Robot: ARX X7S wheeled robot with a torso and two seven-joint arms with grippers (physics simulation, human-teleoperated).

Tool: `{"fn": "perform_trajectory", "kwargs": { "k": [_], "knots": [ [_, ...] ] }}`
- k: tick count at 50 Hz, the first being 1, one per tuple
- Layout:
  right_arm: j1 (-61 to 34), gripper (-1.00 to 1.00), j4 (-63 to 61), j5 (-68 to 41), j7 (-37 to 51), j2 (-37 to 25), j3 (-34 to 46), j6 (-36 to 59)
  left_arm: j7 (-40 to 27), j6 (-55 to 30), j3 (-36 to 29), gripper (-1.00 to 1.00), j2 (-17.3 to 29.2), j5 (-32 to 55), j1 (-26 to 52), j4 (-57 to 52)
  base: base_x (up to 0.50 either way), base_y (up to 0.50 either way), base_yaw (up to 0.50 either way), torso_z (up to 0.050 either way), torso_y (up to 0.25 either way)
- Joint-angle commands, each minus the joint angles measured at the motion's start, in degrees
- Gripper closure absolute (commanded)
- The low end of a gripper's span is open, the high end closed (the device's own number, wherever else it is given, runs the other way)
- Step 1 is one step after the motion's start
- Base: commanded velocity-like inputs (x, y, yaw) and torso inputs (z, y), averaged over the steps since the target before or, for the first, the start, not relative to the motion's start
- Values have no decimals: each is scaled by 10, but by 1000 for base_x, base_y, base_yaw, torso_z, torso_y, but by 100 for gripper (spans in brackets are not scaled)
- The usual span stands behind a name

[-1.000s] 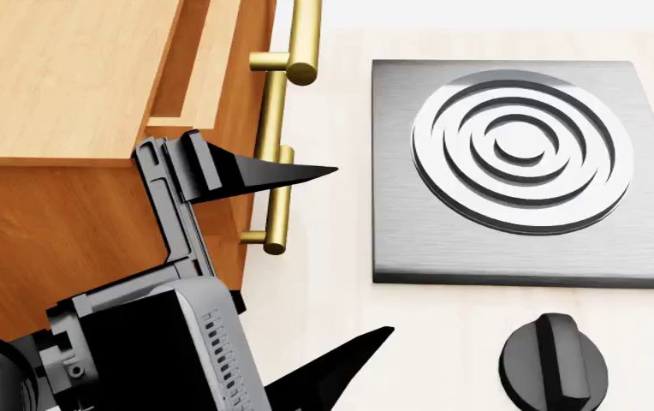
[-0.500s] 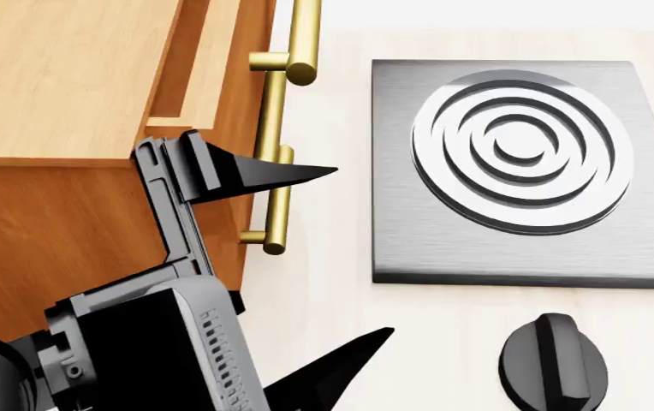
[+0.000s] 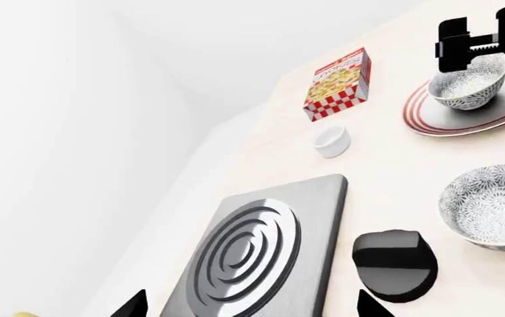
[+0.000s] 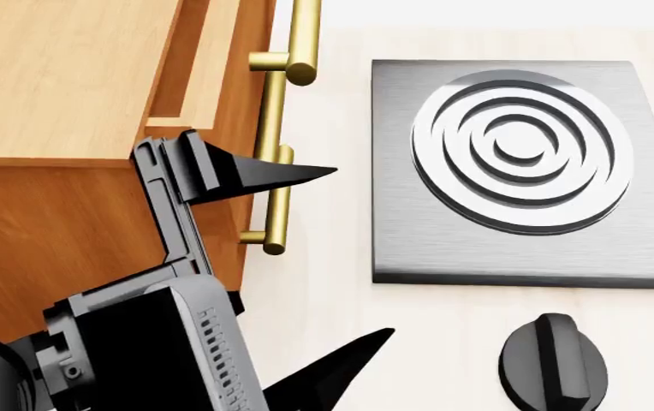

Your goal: Pick the akita bowl on the wooden cabinet and place it on the plate.

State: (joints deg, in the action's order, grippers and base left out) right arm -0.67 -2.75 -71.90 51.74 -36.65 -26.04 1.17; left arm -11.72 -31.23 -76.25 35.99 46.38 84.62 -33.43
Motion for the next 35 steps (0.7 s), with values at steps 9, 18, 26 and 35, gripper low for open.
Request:
{"fn": "perform_trajectory", "kwargs": {
  "k": [9,18,26,35],
  "knots": [
    [-25,-100,-109,-2,41,-39,7,19,0,-2,2,-100,5,-8,-2,-2,0,0,0,0,0],
    [-50,-100,-164,-6,56,-68,22,37,-1,-5,3,-100,6,-8,0,-3,0,0,0,0,1],
    [-74,-100,-196,-9,60,-84,39,49,-1,-4,4,-100,7,-7,-1,-3,0,0,0,0,1],
    [-108,-100,-249,-25,71,-111,56,67,-1,-3,4,-100,8,-8,-2,-3,0,0,0,0,1]
  ]
}}
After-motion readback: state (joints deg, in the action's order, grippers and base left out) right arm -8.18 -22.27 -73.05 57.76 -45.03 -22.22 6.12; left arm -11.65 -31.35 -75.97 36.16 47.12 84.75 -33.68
